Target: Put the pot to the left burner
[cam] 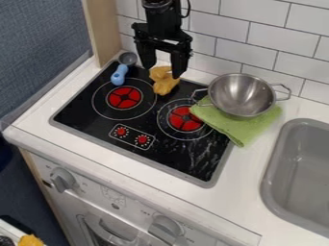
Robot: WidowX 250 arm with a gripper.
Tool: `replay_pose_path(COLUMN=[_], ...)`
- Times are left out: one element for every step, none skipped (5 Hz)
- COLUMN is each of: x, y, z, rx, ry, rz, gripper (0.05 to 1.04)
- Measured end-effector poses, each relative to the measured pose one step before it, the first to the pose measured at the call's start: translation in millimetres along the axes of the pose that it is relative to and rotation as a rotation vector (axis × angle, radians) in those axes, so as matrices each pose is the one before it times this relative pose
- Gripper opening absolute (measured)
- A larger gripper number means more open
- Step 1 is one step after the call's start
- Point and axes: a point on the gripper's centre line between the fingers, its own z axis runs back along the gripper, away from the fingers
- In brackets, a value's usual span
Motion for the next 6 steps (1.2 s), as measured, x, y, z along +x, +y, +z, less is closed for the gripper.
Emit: replay_pose_path(x=[-4.18,21.47,24.67,11.47,2.08,-3.81], y=[-0.94,-32.78,-33.95,-5.06,-6.05,2.34], z=[-15.29,7.65,8.32,-8.18,-24.60,-15.88], rx=[-0.0133,-0.0148,-0.0127,-0.0228,-0.0153,-0.0028], ry=[0.0408,-0.0398,-0.0490,-0.0074,0.0667,0.0517], rz=[-0.0025,-0.1143,-0.1092,-0.0180,-0.0207,0.0081], gripper=[1.001,1.001,1.001,1.001,1.001,0.950])
